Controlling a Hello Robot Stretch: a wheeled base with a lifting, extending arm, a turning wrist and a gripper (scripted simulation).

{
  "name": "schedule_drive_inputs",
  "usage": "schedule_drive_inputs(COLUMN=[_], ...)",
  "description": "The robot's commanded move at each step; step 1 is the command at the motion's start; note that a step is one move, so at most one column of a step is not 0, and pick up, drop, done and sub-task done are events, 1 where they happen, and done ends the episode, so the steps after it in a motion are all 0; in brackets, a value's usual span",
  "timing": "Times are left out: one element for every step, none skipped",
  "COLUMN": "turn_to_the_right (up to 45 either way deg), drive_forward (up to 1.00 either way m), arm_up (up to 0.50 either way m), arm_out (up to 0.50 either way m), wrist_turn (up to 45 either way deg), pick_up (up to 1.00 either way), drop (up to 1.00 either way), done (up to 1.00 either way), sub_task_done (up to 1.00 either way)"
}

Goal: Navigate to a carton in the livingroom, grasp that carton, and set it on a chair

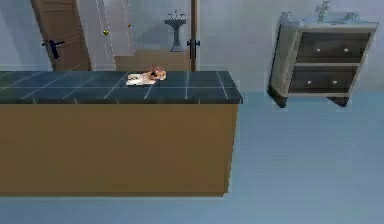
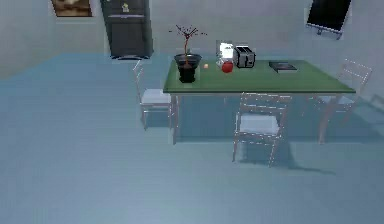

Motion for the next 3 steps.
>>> schedule_drive_inputs(turn_to_the_right=[45.0, 45.0, 12.0], drive_forward=[0.0, 0.0, 0.0], arm_up=[0.0, 0.0, 0.0], arm_out=[0.0, 0.0, 0.0], wrist_turn=[0.0, 0.0, 0.0], pick_up=[0.0, 0.0, 0.0], drop=[0.0, 0.0, 0.0], done=[0.0, 0.0, 0.0], sub_task_done=[0.0, 0.0, 0.0])
